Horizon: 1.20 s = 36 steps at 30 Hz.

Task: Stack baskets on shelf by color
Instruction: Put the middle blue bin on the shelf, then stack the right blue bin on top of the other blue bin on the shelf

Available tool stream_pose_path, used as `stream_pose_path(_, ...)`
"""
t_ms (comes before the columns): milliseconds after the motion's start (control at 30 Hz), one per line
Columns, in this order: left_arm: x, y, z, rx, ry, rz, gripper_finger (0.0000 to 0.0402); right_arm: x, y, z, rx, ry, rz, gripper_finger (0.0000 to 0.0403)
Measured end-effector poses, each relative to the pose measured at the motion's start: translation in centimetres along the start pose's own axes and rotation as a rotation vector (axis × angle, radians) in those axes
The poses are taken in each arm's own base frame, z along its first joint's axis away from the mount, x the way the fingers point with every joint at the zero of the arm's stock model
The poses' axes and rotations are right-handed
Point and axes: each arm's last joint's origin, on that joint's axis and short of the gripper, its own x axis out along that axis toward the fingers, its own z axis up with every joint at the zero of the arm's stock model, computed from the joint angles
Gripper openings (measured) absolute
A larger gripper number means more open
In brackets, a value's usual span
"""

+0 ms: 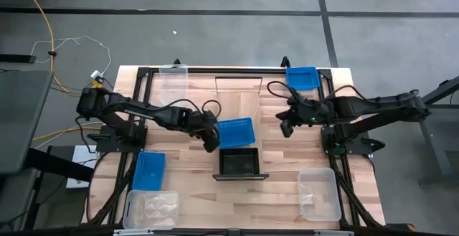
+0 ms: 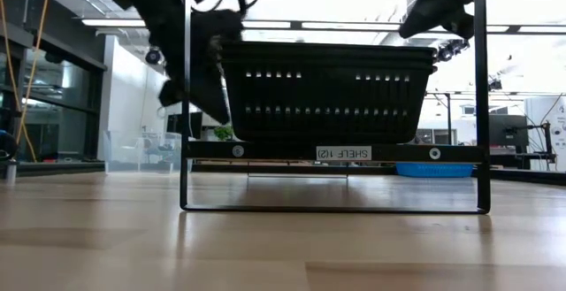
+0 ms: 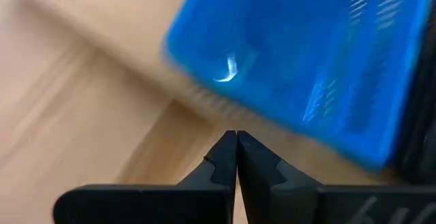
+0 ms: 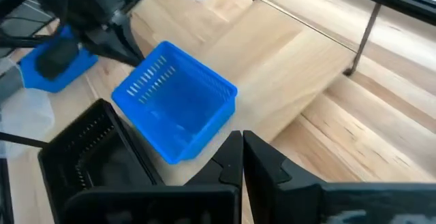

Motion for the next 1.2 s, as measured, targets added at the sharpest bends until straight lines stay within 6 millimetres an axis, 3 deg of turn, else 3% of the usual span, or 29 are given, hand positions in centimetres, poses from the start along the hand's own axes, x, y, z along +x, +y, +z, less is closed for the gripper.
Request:
stream_pose_path(700,0.5,1.0,2.1,0.086,-0.137,0.004,0.0000,0.0,-0.1,-0.1,0.000,0.002,-0.010,0.0000)
stream_pose_path(967,0.5,0.7,1.5,0.059,-0.088,-0.020,0.0000,0.0,-0.1,-0.1,0.000,0.003,-0.010,0.0000)
stream_pose_path(1100,-1.0,1.0,1.8,0.024,-0.103,-0.026,0.0000,0.1,-0.5,0.3,0.041,-0.029,-0.054,0.0000)
stream_pose_path(1200,-3.5,1.5,2.4,0.022,-0.170,-0.052,0.0000,0.3,-1.4,1.0,0.087,-0.077,-0.128,0.0000)
